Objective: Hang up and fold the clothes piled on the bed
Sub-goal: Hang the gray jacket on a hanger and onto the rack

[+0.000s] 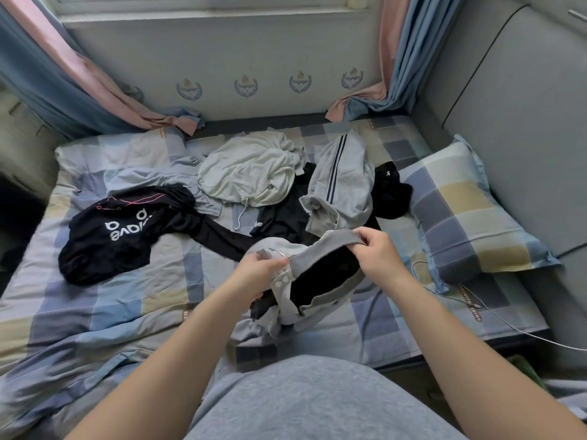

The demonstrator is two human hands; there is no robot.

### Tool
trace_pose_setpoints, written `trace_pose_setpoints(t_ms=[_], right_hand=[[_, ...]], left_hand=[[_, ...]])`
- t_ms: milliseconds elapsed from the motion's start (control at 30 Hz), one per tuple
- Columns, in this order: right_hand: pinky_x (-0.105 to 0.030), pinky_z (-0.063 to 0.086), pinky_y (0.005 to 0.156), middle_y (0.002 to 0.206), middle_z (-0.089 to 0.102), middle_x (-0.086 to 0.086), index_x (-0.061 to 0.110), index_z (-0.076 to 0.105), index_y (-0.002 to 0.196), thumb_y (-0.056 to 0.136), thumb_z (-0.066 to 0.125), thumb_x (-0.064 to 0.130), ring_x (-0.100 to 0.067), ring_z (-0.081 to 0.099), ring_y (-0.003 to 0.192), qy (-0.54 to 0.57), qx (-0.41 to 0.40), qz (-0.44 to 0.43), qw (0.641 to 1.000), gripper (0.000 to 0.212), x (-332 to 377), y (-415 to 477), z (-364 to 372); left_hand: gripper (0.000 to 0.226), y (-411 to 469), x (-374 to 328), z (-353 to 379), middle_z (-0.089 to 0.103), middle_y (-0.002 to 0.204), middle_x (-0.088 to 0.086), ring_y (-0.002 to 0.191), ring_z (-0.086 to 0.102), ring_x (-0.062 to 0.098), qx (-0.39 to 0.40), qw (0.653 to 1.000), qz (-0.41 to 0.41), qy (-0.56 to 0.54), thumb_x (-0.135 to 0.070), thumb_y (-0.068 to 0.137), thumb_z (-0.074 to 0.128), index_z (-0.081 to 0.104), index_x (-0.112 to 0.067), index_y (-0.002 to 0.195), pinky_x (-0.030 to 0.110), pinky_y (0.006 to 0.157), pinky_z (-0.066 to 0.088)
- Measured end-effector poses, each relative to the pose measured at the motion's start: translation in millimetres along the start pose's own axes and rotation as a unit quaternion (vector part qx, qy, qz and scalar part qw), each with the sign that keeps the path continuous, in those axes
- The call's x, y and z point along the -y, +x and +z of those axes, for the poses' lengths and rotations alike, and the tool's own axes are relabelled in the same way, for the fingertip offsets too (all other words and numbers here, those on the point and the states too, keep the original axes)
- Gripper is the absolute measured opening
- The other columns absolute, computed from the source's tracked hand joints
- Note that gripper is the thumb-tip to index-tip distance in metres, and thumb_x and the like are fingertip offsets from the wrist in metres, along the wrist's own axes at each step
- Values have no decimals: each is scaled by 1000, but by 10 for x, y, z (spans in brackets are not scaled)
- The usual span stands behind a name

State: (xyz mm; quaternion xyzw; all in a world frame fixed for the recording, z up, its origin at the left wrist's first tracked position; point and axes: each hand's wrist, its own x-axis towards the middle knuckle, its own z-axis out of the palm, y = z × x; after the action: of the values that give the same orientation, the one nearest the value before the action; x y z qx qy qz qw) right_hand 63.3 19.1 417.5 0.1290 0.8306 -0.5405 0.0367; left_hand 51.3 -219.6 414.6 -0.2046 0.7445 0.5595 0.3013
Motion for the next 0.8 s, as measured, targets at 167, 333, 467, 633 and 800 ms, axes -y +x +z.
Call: trace_pose_setpoints(t_ms=[167, 333, 467, 633, 800], right_hand=[[-28, 48, 69, 70, 65, -2, 14, 71, 77, 90, 71, 10, -10, 58, 69, 39, 58, -72, 995, 13, 523, -126, 94], [-21, 51, 69, 73, 72, 4, 20, 76, 79, 87, 75, 16, -4, 63, 69, 5, 187, -120, 975, 9, 809, -209, 94], [-19, 43, 59, 66, 63, 9, 33, 71, 77, 82, 70, 4, -7, 53, 60, -42, 152, -107, 982, 30, 630, -123, -37], [-28, 40, 62, 76, 55, 6, 30, 59, 74, 77, 61, 0, -18, 56, 72, -201, 85, -50, 975, 30, 58, -90, 84], [-41, 49, 78, 98, 49, -6, 24, 58, 82, 88, 49, 3, -35, 56, 93, -299, -8, 76, 951, 23, -477, -129, 253]], left_hand=[[64, -92, 6, 182, 55, 130, -11, 121, 53, 6, 15, 965, 203, 167, -40, 75, 84, 53, -28, 131, 31, 103, 45], [24, -187, -72, 281, 66, 86, -9, 83, 62, 11, -40, 913, 366, 176, -15, 78, 72, 63, -29, 96, 33, 72, 51], [32, -89, -73, 73, 43, 57, -8, 58, 39, 15, -53, 910, 368, 184, -24, 84, 79, 52, -16, 70, 36, 59, 35], [42, -127, -193, 13, 32, 52, -11, 55, 38, 11, -43, 920, 369, 121, -39, 95, 64, 46, -13, 68, 31, 58, 29], [49, -228, -292, -46, 38, 59, -2, 57, 37, 15, -42, 944, 328, -1, -47, 89, 59, 44, -4, 70, 29, 56, 29]])
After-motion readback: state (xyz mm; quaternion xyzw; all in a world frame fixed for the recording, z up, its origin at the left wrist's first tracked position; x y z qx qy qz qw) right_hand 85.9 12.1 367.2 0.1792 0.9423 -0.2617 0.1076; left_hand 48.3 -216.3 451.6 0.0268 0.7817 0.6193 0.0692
